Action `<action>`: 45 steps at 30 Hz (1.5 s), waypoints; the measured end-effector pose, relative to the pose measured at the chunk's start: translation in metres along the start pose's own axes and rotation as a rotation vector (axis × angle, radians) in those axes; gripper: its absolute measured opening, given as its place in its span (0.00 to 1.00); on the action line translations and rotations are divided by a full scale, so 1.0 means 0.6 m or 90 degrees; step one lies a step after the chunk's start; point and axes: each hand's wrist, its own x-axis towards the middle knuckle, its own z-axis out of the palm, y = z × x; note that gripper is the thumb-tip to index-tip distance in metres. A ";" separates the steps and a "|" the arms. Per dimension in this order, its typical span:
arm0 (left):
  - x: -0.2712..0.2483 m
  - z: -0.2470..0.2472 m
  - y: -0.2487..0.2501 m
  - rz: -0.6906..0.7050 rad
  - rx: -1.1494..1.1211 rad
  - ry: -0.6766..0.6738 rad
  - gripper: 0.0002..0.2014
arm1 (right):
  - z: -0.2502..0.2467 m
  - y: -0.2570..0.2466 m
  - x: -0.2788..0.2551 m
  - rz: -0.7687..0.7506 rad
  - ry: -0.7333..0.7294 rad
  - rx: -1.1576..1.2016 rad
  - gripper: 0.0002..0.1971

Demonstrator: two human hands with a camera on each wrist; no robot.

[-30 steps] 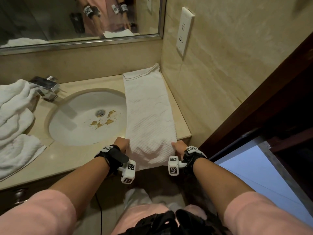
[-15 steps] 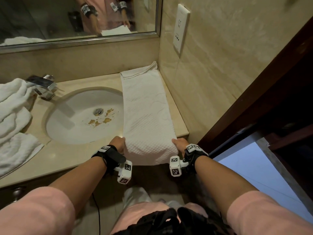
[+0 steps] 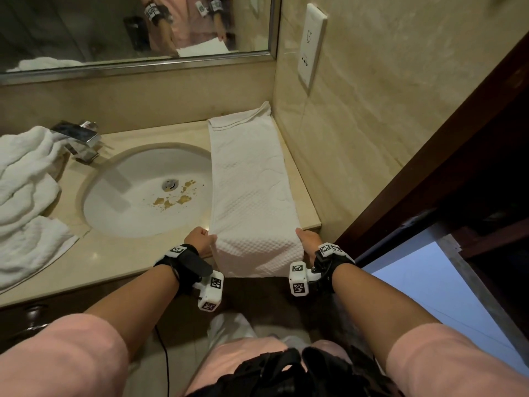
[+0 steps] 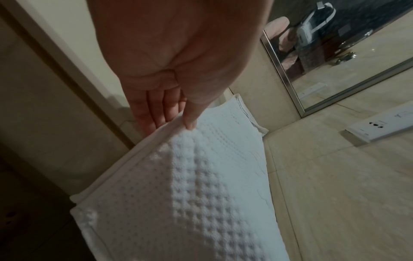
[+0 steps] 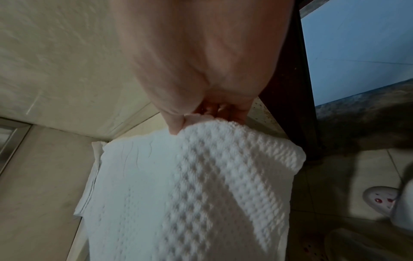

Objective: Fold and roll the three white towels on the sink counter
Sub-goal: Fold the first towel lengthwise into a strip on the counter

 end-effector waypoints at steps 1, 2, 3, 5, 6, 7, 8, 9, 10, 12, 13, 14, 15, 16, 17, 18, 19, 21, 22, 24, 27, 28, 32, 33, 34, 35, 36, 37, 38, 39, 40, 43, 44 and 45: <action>-0.004 0.000 0.004 0.000 0.008 0.007 0.16 | -0.002 0.002 0.002 -0.001 0.003 -0.034 0.23; -0.007 0.000 0.006 0.003 0.018 0.012 0.16 | -0.003 0.006 0.008 -0.005 0.010 -0.061 0.22; -0.011 0.001 0.009 0.002 0.031 0.012 0.16 | -0.003 0.008 0.010 -0.010 0.019 -0.075 0.22; -0.012 0.001 0.013 -0.012 0.057 -0.004 0.16 | -0.002 0.014 0.018 -0.014 0.037 -0.082 0.21; -0.010 0.002 0.014 -0.022 0.066 -0.014 0.17 | -0.002 0.017 0.021 -0.015 0.044 -0.091 0.21; -0.012 0.002 0.018 -0.031 0.080 -0.018 0.17 | -0.004 0.016 0.018 -0.013 0.044 -0.110 0.21; -0.012 0.002 0.022 -0.037 0.092 -0.019 0.16 | -0.004 0.014 0.017 -0.007 0.035 -0.138 0.21; -0.013 0.002 0.027 -0.047 0.102 -0.017 0.13 | -0.005 0.010 0.014 0.001 0.021 -0.177 0.21; -0.015 0.001 0.030 -0.059 0.102 -0.010 0.11 | -0.007 0.008 0.015 0.014 0.006 -0.215 0.21; -0.017 0.001 0.034 -0.075 0.100 -0.010 0.09 | -0.010 0.007 0.025 0.040 -0.012 -0.298 0.20; -0.017 0.000 0.034 -0.079 0.117 -0.020 0.09 | -0.013 0.006 0.026 0.044 -0.014 -0.317 0.19; -0.013 0.001 0.032 -0.088 0.127 -0.030 0.11 | -0.016 0.006 0.025 0.049 -0.021 -0.315 0.16; -0.010 0.002 0.031 -0.095 0.143 -0.039 0.13 | -0.019 0.006 0.024 0.048 -0.040 -0.289 0.13; -0.007 0.002 0.030 -0.093 0.148 -0.041 0.15 | -0.022 0.004 0.020 0.041 -0.059 -0.245 0.12; -0.005 0.001 0.030 -0.092 0.160 -0.042 0.15 | -0.023 0.001 0.013 0.017 -0.072 -0.230 0.13; -0.002 -0.001 0.031 -0.082 0.176 -0.046 0.16 | -0.022 -0.003 0.010 0.002 -0.081 -0.241 0.14; -0.007 -0.004 0.036 -0.081 0.181 -0.052 0.16 | -0.023 -0.008 0.006 -0.015 -0.085 -0.282 0.13; -0.003 -0.010 0.036 -0.071 0.224 -0.087 0.16 | -0.026 -0.023 0.003 0.008 -0.099 -0.377 0.07; 0.006 -0.012 0.034 -0.069 0.250 -0.123 0.14 | -0.028 -0.031 0.006 0.013 -0.081 -0.415 0.08; 0.024 -0.016 0.030 -0.063 0.258 -0.166 0.10 | -0.028 -0.049 0.002 -0.070 -0.069 -0.579 0.12; 0.036 -0.017 0.035 -0.085 0.128 -0.134 0.07 | -0.028 -0.072 -0.008 -0.126 -0.056 -0.716 0.11; 0.021 -0.018 0.048 -0.094 0.093 -0.126 0.13 | -0.026 -0.079 -0.009 -0.142 -0.061 -0.741 0.10; -0.010 -0.018 0.093 -0.075 0.034 -0.066 0.20 | -0.023 -0.101 -0.001 -0.203 -0.057 -0.852 0.09; -0.009 -0.024 0.099 -0.075 0.015 -0.070 0.20 | -0.024 -0.099 0.016 -0.225 -0.050 -0.883 0.08; -0.005 -0.030 0.103 -0.091 -0.030 -0.074 0.21 | -0.025 -0.102 0.020 -0.243 -0.043 -0.917 0.08; -0.006 -0.039 0.107 -0.104 -0.072 -0.087 0.22 | -0.025 -0.106 0.019 -0.254 -0.040 -0.936 0.08; -0.004 -0.047 0.113 -0.111 -0.113 -0.103 0.22 | -0.025 -0.107 0.024 -0.259 -0.038 -0.947 0.08; -0.002 -0.058 0.122 -0.110 -0.150 -0.107 0.23 | -0.027 -0.117 0.008 -0.261 -0.031 -0.957 0.09; 0.005 -0.069 0.131 -0.100 -0.186 -0.098 0.23 | -0.027 -0.126 0.002 -0.266 -0.021 -0.960 0.09; 0.010 -0.081 0.144 -0.091 -0.221 -0.078 0.23 | -0.030 -0.135 -0.006 -0.264 -0.014 -0.952 0.08; 0.016 -0.093 0.159 -0.080 -0.252 -0.054 0.22 | -0.032 -0.145 -0.009 -0.259 -0.009 -0.942 0.08; 0.048 -0.133 0.203 -0.034 -0.284 -0.015 0.16 | -0.033 -0.188 0.000 -0.286 0.033 -0.908 0.11; 0.061 -0.147 0.217 -0.018 -0.292 -0.006 0.11 | -0.030 -0.205 0.006 -0.304 0.056 -0.892 0.13; 0.077 -0.161 0.229 -0.004 -0.296 0.003 0.08 | -0.027 -0.222 0.011 -0.320 0.080 -0.876 0.14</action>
